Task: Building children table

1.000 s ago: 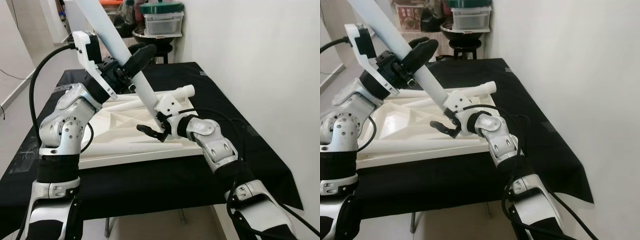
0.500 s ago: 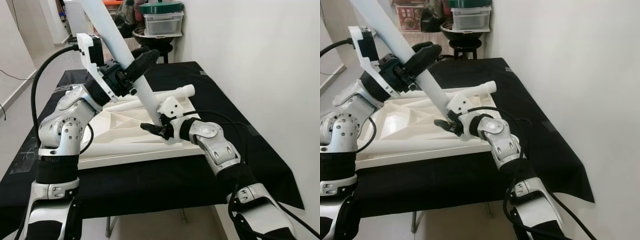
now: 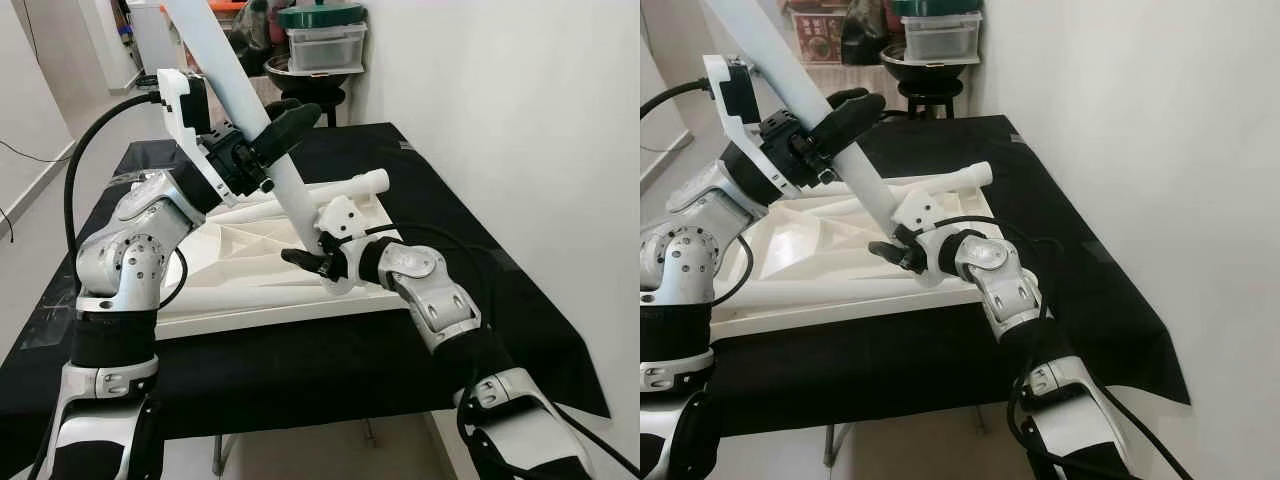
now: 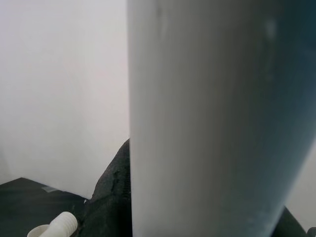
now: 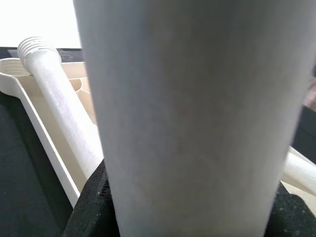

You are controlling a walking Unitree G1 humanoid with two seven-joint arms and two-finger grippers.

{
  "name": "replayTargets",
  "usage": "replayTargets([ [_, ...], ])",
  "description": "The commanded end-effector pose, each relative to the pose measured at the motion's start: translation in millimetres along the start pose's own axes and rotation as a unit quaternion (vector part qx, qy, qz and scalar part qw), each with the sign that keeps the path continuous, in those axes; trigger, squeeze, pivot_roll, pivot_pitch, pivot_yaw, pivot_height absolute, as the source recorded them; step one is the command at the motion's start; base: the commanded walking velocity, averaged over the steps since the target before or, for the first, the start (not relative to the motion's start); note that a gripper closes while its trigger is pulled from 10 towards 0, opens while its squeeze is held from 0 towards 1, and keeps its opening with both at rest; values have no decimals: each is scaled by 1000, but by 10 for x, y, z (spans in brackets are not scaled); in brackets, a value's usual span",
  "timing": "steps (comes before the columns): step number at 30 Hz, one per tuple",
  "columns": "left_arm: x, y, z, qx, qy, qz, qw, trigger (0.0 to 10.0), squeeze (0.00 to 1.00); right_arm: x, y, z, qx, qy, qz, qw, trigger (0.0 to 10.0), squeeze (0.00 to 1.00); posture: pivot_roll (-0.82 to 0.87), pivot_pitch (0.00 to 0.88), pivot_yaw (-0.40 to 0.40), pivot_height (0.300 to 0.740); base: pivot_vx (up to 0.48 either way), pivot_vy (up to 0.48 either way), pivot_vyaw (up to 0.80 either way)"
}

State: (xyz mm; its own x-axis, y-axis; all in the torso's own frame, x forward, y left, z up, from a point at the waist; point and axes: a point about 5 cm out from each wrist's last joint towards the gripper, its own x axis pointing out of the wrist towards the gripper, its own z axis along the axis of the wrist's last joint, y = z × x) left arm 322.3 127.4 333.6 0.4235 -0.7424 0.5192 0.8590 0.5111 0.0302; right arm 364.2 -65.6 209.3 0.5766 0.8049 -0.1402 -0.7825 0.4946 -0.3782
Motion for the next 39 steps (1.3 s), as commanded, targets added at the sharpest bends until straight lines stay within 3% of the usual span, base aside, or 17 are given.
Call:
replayTargets([
  [1, 133, -223, -18, -48, -38, -81, 995, 0, 0, 119, 144, 151, -1, -46, 28, 999, 0, 0, -56, 0, 38, 740, 0, 0, 0],
  [4, 111, -224, -21, -44, -38, -80, 995, 0, 0, 122, 156, 143, 2, -47, 28, 998, 0, 0, -56, 0, 39, 740, 0, 0, 0],
  [5, 99, -232, -18, -47, -41, -84, 995, 314, 918, 123, 155, 141, 5, -48, 25, 999, 0, 0, -58, 0, 40, 740, 0, 0, 0],
  [7, 91, -239, -16, -49, -43, -87, 994, 314, 918, 123, 154, 140, 6, -48, 23, 999, 0, 0, -57, 0, 40, 740, 0, 0, 0],
  [8, 75, -252, -11, -45, -44, -91, 994, 2667, 1000, 123, 149, 139, 10, -50, 19, 999, 0, 0, -59, 0, 38, 740, 0, 0, 0],
  [10, 73, -254, -11, -43, -44, -92, 994, 2667, 1000, 123, 147, 140, 11, -51, 18, 998, 0, 0, -59, 0, 38, 740, 0, 0, 0],
  [11, 67, -237, -6, -38, -47, -82, 995, 10000, 1000, 124, 132, 143, 15, -52, 11, 998, 0, 0, -59, 0, 38, 740, 0, 0, 0],
  [22, -66, 31, 94, -12, -80, 29, 996, 10000, 1000, 72, -125, 155, 71, -64, -83, 992, 0, 0, -64, 0, 36, 740, 0, 0, 0],
  [24, -157, 172, 152, 5, -92, 88, 992, 10000, 1000, 7, -306, 142, 117, -71, -145, 980, 0, 0, -63, 0, 35, 740, 0, 0, 0],
  [26, -179, 202, 167, 8, -95, 101, 990, 10000, 1000, -8, -344, 137, 128, -73, -158, 976, 0, 0, -63, 0, 35, 740, 0, 0, 0],
  [29, -300, 325, 246, -3, -122, 150, 981, 10000, 1000, -103, -522, 91, 183, -85, -223, 954, 0, 0, -57, 0, 31, 740, 0, 0, 0],
  [32, -337, 355, 270, -9, -131, 162, 978, 10000, 1000, -132, -571, 66, 199, -84, -244, 945, 0, 0, -56, 0, 29, 740, 0, 0, 0],
  [34, -423, 434, 292, -4, -141, 205, 969, 10000, 1000, -176, -636, -11, 242, -79, -276, 927, 0, 0, -51, 0, 23, 740, 0, 0, 0],
  [35, -475, 500, 265, 0, -136, 242, 961, 10000, 1000, -179, -639, -17, 249, -80, -278, 924, 3843, 0, -48, 0, 22, 740, 0, 0, 0],
  [37, -597, 652, 135, 14, -99, 332, 938, 10000, 1000, -168, -634, 8, 266, -90, -273, 920, 10000, 0, -46, 0, 19, 740, 0, 0, 0],
  [38, -651, 708, 52, 22, -74, 368, 926, 10000, 1000, -159, -635, 27, 274, -95, -271, 918, 10000, 0, -46, 0, 19, 740, 0, 0, 0],
  [39, -651, 708, 52, 22, -74, 368, 926, 10000, 1000, -159, -635, 27, 274, -95, -271, 918, 10000, 0, -46, 0, 19, 740, 0, 0, 0],
])
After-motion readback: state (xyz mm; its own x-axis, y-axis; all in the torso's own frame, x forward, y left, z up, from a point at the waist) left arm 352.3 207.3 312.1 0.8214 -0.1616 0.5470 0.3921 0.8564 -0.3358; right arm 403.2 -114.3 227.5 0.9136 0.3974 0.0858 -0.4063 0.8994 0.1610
